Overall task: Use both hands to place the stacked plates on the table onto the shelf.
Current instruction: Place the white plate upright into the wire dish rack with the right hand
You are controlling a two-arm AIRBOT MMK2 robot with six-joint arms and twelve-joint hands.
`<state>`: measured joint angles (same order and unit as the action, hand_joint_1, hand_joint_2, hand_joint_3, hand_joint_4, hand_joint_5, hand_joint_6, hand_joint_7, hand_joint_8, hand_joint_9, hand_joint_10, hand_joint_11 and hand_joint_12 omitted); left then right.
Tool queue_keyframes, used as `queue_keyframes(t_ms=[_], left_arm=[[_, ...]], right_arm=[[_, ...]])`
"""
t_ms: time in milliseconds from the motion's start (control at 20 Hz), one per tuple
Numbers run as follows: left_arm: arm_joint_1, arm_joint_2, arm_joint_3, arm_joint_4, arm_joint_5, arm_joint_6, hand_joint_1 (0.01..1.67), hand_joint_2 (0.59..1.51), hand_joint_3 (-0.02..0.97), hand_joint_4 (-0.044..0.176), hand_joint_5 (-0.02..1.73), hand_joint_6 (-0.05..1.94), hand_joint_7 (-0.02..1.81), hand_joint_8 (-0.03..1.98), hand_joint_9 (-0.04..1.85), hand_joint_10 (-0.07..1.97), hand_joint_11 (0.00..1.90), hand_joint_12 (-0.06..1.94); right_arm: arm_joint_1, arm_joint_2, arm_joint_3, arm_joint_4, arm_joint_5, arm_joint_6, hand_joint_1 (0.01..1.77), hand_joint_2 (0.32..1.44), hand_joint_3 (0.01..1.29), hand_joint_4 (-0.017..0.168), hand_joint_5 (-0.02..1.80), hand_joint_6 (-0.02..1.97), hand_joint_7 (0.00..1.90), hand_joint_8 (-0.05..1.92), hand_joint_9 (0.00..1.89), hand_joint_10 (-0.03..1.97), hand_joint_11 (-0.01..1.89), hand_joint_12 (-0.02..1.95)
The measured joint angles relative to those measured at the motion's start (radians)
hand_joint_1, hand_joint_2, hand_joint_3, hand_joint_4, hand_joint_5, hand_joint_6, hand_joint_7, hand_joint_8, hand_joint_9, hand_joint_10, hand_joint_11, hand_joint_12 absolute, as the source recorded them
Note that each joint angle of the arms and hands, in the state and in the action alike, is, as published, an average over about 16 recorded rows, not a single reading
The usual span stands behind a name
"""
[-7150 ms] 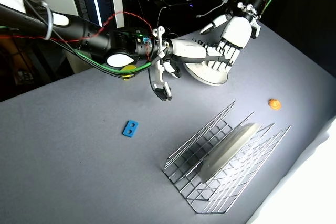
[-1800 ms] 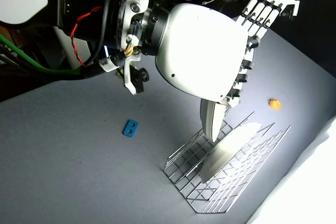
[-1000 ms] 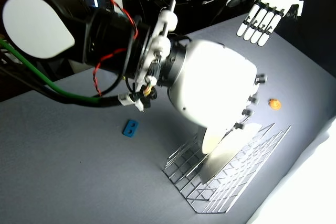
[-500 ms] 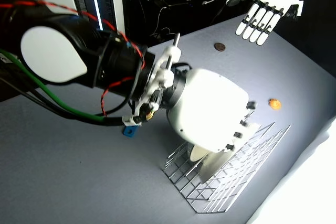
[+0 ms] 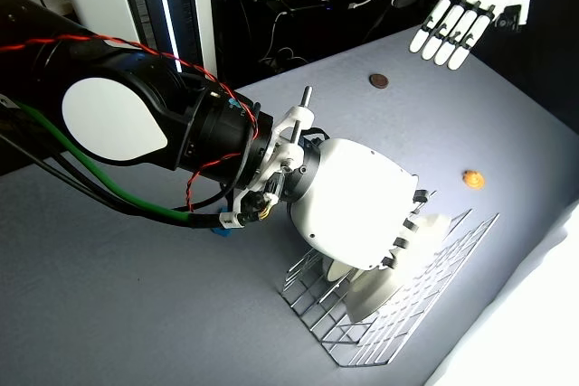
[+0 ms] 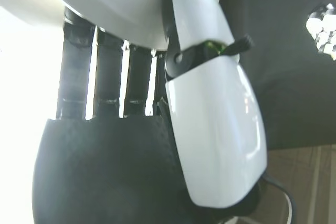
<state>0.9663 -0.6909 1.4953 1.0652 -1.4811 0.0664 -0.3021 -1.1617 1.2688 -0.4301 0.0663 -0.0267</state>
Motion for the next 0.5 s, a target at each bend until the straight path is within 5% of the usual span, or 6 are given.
queue_keyframes(t_ms=[500], left_arm=[[-0.032,-0.019,0.018,0.055,-0.092,-0.003,0.01,1.087,0.022,-0.002,0.02,0.01,0.02,0.0,0.02,0.01,0.02,0.01]], right_arm=[[0.031,0.021,-0.017,0.001,0.007,-0.006,1.16,1.08,0.01,-0.003,0.8,0.27,0.91,0.16,0.9,0.14,0.51,1.18]])
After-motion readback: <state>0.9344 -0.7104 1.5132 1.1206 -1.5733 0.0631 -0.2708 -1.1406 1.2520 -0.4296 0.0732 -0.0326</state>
